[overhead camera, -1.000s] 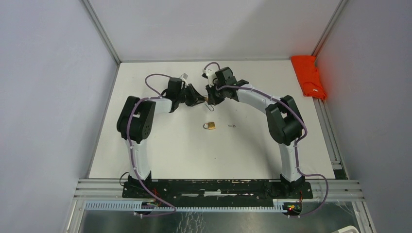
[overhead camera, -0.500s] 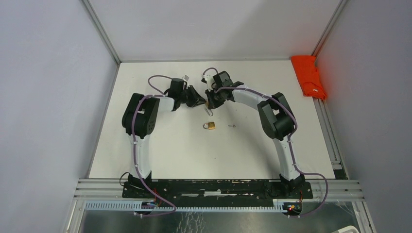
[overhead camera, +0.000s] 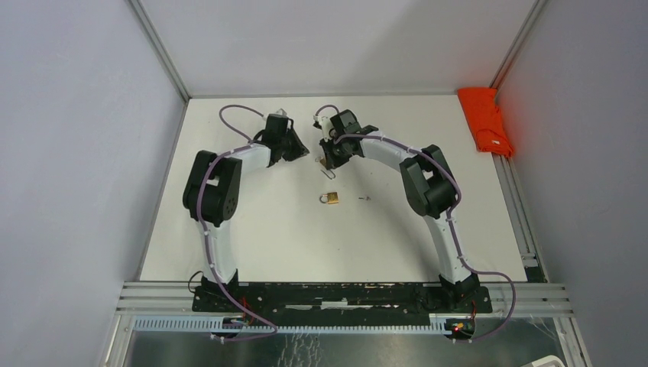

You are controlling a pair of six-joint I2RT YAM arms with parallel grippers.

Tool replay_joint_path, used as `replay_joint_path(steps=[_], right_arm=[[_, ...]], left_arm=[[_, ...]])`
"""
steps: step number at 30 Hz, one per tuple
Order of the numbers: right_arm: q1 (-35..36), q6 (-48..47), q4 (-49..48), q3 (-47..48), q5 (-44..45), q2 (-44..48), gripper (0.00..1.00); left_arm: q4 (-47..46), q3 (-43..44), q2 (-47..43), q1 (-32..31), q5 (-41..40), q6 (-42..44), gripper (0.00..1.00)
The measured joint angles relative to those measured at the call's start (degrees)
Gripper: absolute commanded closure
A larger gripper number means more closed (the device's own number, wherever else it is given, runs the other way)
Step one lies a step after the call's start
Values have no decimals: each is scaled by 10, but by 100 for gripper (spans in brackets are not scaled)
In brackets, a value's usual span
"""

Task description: Unlock with the key

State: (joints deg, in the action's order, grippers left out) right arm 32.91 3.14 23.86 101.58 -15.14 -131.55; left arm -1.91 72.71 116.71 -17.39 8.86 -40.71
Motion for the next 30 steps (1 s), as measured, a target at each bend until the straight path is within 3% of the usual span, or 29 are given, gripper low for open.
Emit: replay_joint_path(steps=[9, 17, 22, 26, 30], right_arm=[[-1, -9, 45, 51, 78, -21, 100], [-30, -23, 53, 61, 124, -24, 100], [-43, -35, 54, 62, 127, -24, 69], [-46, -42, 48, 57, 121, -21, 61], [-46, -41, 34, 14, 116, 6, 60]], left_arm=[[45, 11, -108, -7, -68, 14, 80], [59, -15, -173, -61, -99, 28, 80], [82, -50, -197, -89, -127, 36, 78], [110, -66, -231, -99, -156, 50, 76], [123, -82, -274, -102, -179, 56, 75]])
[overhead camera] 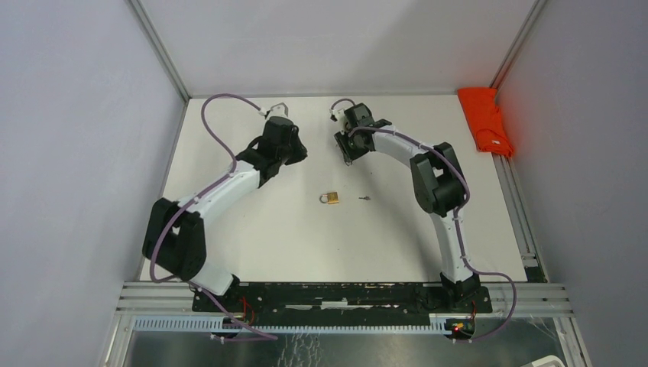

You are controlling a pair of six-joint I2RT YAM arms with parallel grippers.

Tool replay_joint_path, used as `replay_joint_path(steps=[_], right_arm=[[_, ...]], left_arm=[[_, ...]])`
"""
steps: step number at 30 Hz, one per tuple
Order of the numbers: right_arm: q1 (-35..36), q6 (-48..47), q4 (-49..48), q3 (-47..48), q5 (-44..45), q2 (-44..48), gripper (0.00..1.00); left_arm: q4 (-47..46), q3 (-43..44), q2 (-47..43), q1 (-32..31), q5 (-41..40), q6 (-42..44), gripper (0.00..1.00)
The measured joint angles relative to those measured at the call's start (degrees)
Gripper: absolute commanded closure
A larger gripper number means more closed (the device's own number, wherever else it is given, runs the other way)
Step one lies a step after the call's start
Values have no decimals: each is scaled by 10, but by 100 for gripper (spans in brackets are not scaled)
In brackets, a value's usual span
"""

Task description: Unlock with the key

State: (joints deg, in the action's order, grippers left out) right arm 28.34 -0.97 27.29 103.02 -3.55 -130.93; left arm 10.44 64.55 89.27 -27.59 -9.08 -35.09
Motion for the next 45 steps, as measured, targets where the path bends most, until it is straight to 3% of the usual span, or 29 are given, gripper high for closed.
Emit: replay_joint_path(steps=[4, 14, 19, 35, 38, 43, 45], right_arm=[[0, 2, -7, -62, -5, 52, 60], [5, 23, -65, -390, 0, 339, 67], [21, 25, -71, -461, 0, 355, 67], [38, 22, -99, -455, 34, 309, 67], [38, 21, -101, -450, 34, 305, 79], [38, 20, -101, -444, 34, 300, 86], [38, 20, -101, -443, 34, 299, 93]], left_arm=[[10, -14, -37, -9, -21, 0, 75], [33, -14, -53, -52, -48, 0, 75], [32, -14, -48, -65, -49, 0, 76], [33, -14, -35, -67, -53, 0, 76], [32, -13, -32, -67, -54, 0, 76], [33, -11, -20, -67, -54, 0, 76], [33, -11, -17, -67, -54, 0, 76]])
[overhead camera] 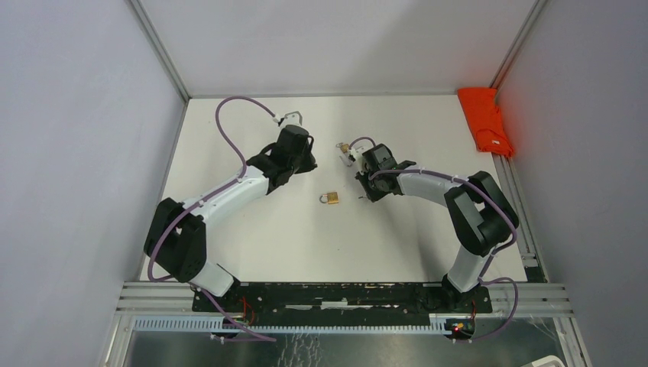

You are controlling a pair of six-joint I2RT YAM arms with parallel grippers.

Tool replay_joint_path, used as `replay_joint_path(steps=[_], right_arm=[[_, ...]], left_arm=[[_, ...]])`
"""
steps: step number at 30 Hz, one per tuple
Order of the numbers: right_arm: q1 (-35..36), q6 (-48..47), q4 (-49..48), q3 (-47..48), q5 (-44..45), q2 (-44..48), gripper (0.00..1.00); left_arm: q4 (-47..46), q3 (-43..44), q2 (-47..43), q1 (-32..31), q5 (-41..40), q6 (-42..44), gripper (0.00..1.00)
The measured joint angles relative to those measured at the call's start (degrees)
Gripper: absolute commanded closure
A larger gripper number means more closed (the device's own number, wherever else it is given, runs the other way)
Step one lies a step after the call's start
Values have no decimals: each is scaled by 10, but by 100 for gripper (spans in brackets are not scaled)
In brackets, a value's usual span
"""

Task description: Unlock with the key

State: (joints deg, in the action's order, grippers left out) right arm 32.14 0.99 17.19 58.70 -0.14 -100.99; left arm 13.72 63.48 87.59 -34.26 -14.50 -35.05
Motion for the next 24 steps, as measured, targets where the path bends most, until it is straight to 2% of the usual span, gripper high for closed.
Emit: replay_joint_path(steps=[3, 16, 24], right_arm=[[0, 0, 0, 0, 0, 0, 100], [0, -13, 5, 0, -9, 9, 100], [0, -19, 13, 0, -23, 60, 100]], left_arm=[[0, 0, 0, 0, 0, 0, 76], [-2, 0, 13, 0, 6, 0, 79], [-59, 0, 55, 0, 105, 10, 85]])
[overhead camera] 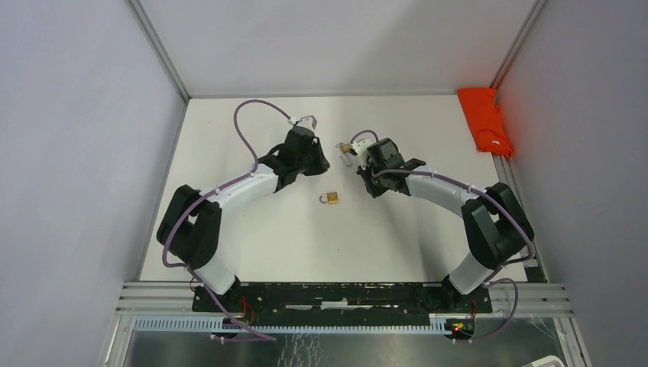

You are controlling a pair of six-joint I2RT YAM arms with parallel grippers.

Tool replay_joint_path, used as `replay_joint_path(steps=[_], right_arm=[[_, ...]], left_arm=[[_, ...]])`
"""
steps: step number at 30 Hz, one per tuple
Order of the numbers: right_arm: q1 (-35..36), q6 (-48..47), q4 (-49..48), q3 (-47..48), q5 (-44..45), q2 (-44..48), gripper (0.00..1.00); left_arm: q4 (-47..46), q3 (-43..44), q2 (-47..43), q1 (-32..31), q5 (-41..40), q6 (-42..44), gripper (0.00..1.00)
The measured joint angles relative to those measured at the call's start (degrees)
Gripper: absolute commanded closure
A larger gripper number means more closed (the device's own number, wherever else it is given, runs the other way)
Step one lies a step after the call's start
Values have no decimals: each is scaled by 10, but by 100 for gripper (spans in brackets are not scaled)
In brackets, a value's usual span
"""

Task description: Unlock with the key

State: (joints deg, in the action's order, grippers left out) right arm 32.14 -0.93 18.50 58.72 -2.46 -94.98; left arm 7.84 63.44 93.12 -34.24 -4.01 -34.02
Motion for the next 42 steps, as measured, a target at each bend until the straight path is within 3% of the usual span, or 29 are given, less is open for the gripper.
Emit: replay_joint_path(steps=[14, 25, 36, 42], right_arm=[[0, -13, 17, 21, -88, 163, 100], [0, -38, 18, 31, -168, 267, 100], [0, -54, 34, 43, -191, 331, 100], [0, -59, 32, 47, -216, 336, 100]], left_arm=[[-217, -42, 21, 4, 283, 17, 86], [-416, -65, 21, 12, 508, -14, 81], [-501, -75, -3, 69, 618, -37, 77], [-630, -75, 5, 95, 673, -121, 70]])
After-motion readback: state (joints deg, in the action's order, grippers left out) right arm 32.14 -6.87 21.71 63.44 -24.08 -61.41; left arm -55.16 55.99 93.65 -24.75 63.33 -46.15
